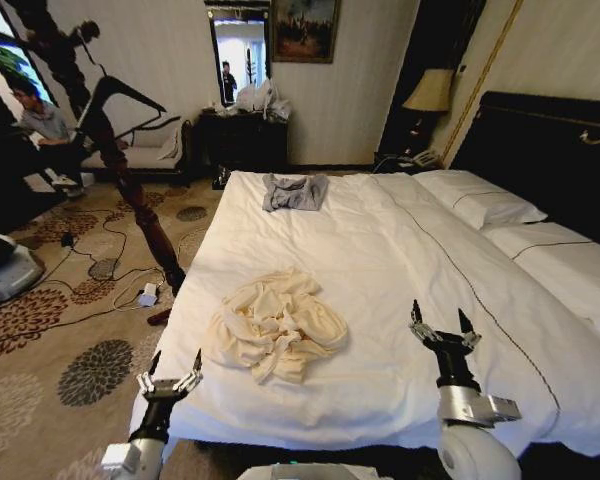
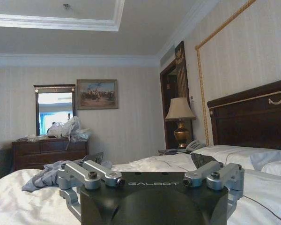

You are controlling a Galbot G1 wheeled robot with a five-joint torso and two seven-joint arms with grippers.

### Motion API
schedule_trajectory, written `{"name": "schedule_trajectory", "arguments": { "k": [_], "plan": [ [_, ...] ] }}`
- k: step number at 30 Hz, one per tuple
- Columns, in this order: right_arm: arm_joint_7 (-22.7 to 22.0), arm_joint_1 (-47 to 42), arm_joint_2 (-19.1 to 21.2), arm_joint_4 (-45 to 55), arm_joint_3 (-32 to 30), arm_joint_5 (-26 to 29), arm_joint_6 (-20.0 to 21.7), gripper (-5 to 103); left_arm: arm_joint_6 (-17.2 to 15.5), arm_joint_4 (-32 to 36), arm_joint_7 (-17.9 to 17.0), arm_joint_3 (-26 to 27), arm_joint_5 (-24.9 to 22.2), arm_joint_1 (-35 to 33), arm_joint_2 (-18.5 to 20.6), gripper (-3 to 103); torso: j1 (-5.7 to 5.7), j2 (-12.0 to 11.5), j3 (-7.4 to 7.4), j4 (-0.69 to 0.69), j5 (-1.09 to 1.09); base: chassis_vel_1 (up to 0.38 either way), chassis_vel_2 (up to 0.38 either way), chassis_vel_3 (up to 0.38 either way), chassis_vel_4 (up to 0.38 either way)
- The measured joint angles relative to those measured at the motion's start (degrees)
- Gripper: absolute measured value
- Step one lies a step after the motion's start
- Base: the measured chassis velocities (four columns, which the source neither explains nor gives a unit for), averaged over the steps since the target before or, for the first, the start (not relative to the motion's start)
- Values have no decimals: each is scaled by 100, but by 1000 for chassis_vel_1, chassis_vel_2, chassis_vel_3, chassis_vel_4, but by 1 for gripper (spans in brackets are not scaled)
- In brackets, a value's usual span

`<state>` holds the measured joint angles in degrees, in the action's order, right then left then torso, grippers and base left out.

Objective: Pick up the clothes from the bed and hang them on the clothes hanger.

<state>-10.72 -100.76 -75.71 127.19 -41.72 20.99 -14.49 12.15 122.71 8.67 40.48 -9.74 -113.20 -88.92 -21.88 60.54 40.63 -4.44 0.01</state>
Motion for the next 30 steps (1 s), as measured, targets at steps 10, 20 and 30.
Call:
{"name": "schedule_trajectory", "arguments": {
  "k": [10, 20, 30],
  "plan": [
    [-30, -45, 33, 29, -54, 47, 0, 100, 252, -1282, 1017, -607, 325, 405, -208, 100, 0, 0, 0, -1, -1, 0, 0, 0, 0],
    [-49, -37, 37, -25, -66, 67, -11, 100, -153, -1513, 792, -1038, -675, 846, -320, 100, 0, 0, 0, -1, 1, 0, 0, 0, 0],
    [-51, -60, 20, -105, -62, 19, -43, 100, -315, -1725, 748, -1192, -1181, 973, -305, 88, 0, 0, 0, -1, 7, 0, 0, 0, 0]
  ]
}}
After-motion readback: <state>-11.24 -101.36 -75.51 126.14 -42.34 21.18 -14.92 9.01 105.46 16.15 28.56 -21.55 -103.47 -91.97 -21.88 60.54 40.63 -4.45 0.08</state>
